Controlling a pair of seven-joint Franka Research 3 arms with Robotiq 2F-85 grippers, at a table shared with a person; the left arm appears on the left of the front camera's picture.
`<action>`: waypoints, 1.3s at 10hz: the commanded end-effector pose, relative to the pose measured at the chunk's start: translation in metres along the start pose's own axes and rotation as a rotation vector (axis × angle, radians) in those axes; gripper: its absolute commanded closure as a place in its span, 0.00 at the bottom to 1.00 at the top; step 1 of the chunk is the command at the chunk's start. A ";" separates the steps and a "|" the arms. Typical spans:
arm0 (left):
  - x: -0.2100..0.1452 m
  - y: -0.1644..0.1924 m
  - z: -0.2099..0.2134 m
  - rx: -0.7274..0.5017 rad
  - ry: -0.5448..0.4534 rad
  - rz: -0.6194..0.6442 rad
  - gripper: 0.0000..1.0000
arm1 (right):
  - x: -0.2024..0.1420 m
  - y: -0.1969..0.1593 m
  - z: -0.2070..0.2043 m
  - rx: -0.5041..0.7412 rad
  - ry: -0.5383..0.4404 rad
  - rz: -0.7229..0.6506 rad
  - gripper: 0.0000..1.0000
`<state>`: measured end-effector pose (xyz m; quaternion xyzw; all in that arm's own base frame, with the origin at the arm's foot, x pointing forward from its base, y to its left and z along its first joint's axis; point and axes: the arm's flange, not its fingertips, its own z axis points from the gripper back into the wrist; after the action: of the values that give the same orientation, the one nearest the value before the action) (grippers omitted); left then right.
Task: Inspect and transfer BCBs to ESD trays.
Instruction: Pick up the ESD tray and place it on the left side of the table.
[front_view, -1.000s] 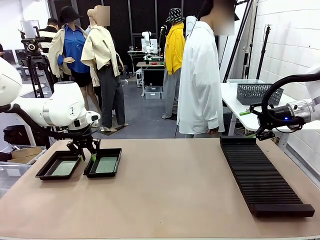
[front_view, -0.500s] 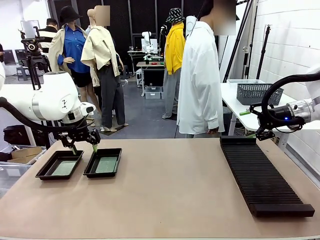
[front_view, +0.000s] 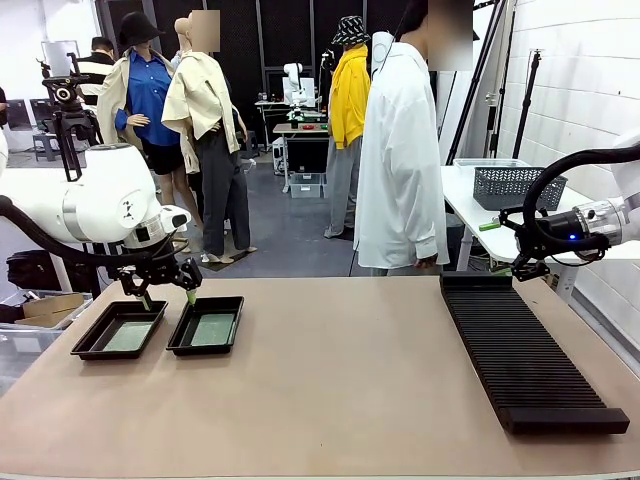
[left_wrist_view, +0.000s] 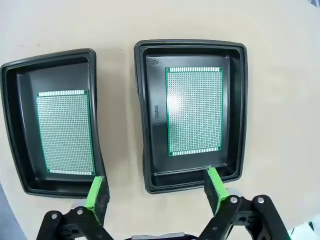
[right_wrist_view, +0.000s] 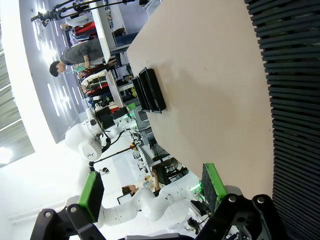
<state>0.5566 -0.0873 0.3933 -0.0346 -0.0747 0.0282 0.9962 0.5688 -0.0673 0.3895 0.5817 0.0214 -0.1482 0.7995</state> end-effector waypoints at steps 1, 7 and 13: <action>0.000 0.001 0.001 0.003 -0.002 -0.002 0.00 | 0.001 0.001 -0.002 -0.004 -0.006 -0.008 0.00; 0.000 0.001 0.001 0.003 -0.002 -0.002 0.00 | 0.001 0.001 -0.002 -0.004 -0.006 -0.008 0.00; 0.000 0.035 0.018 -0.174 0.035 0.011 0.00 | 0.001 0.001 -0.002 -0.004 -0.006 -0.008 0.00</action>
<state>0.5560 -0.0752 0.4004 -0.0767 -0.0691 0.0319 0.9941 0.5687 -0.0674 0.3895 0.5817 0.0213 -0.1482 0.7995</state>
